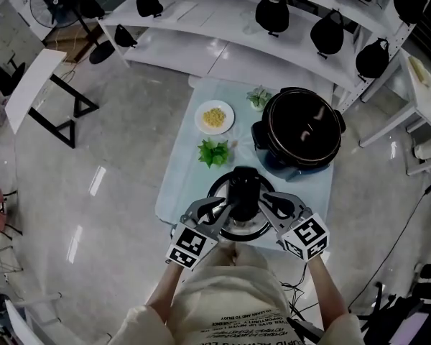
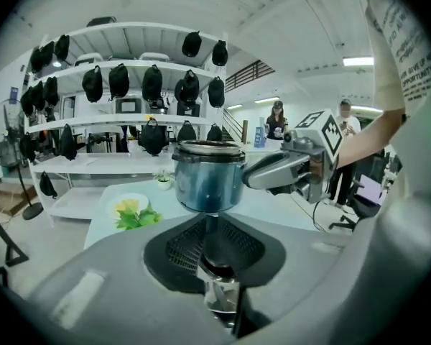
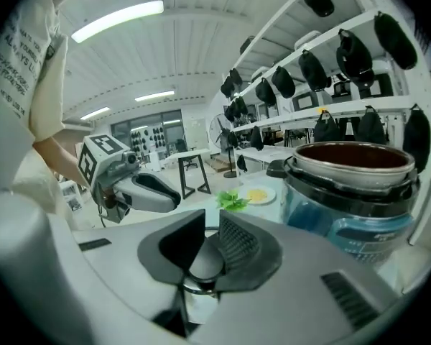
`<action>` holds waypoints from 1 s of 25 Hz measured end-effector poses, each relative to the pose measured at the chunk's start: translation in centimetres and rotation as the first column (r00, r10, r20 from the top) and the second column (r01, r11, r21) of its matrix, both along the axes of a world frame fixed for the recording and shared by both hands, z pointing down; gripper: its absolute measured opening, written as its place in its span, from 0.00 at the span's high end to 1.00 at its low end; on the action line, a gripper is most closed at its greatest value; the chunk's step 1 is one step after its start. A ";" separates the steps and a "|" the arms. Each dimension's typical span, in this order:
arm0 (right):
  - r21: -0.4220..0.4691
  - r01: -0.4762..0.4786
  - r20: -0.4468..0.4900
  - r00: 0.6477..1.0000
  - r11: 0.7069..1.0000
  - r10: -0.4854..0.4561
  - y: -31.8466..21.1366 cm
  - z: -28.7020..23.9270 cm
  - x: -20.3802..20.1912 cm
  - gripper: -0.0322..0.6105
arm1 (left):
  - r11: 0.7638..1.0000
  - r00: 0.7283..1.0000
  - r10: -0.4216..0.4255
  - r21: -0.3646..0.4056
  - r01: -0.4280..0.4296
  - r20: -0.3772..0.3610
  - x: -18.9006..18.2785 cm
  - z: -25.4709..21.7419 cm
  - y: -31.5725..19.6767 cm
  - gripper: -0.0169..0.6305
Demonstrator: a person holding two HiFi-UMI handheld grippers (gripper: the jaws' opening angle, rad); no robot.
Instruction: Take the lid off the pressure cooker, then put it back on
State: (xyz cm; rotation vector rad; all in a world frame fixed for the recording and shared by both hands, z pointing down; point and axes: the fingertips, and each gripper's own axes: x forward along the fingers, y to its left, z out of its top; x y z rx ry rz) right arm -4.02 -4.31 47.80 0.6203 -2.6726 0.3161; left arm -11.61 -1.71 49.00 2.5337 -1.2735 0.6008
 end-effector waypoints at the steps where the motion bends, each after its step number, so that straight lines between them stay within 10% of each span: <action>1: 0.000 -0.009 0.017 1.000 1.000 0.009 -0.1 -0.5 0.1 0.86 | 1.000 1.000 -0.013 0.012 0.013 0.002 -0.2 -0.5 -0.1 0.89; 25: 0.048 0.000 0.255 0.967 0.999 -0.012 -0.8 -9.8 1.8 0.94 | 0.973 0.985 -0.170 0.158 0.170 -0.017 -1.1 -8.9 -1.1 0.93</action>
